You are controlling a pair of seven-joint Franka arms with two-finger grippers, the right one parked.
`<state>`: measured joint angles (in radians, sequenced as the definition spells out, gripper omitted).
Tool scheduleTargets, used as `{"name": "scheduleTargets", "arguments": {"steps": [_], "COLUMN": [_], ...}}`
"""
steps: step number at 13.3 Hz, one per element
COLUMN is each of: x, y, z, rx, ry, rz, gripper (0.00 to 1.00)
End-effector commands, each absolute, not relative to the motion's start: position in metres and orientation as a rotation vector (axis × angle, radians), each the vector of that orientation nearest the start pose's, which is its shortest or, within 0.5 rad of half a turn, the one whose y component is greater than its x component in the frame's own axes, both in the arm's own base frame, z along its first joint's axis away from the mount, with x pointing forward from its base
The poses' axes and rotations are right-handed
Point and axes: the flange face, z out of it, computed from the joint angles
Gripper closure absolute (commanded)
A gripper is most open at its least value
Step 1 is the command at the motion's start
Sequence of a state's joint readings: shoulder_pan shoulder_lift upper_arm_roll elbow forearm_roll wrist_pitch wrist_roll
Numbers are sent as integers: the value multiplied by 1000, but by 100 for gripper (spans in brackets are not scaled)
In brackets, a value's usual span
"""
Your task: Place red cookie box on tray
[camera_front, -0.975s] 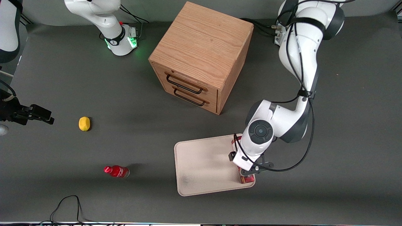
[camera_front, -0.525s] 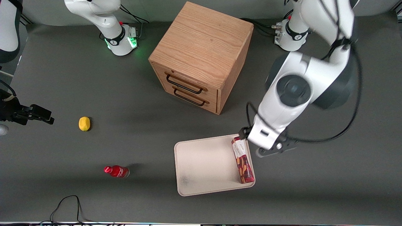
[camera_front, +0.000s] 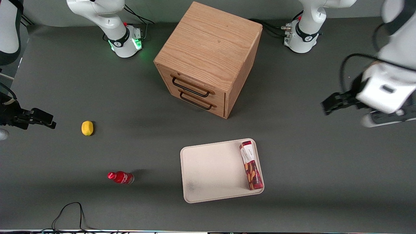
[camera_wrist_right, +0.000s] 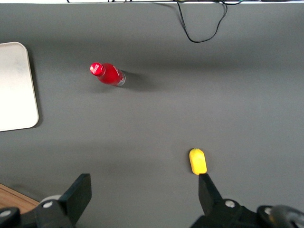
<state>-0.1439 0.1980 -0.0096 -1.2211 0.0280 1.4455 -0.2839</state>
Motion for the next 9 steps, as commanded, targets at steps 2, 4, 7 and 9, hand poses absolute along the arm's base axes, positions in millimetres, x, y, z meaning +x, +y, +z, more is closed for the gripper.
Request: {"name": "scheduleTargets", "arguments": {"steps": [2, 4, 7, 9], "x": [559, 563, 565, 557], "y": [-18, -8, -17, -24], "z": [666, 664, 659, 657], "rx": [-3114, -3113, -3109, -3109], "ry": [-83, -85, -63, -40], "rz": [-48, -88, -96, -118], "gripper": [0, 0, 0, 0]}}
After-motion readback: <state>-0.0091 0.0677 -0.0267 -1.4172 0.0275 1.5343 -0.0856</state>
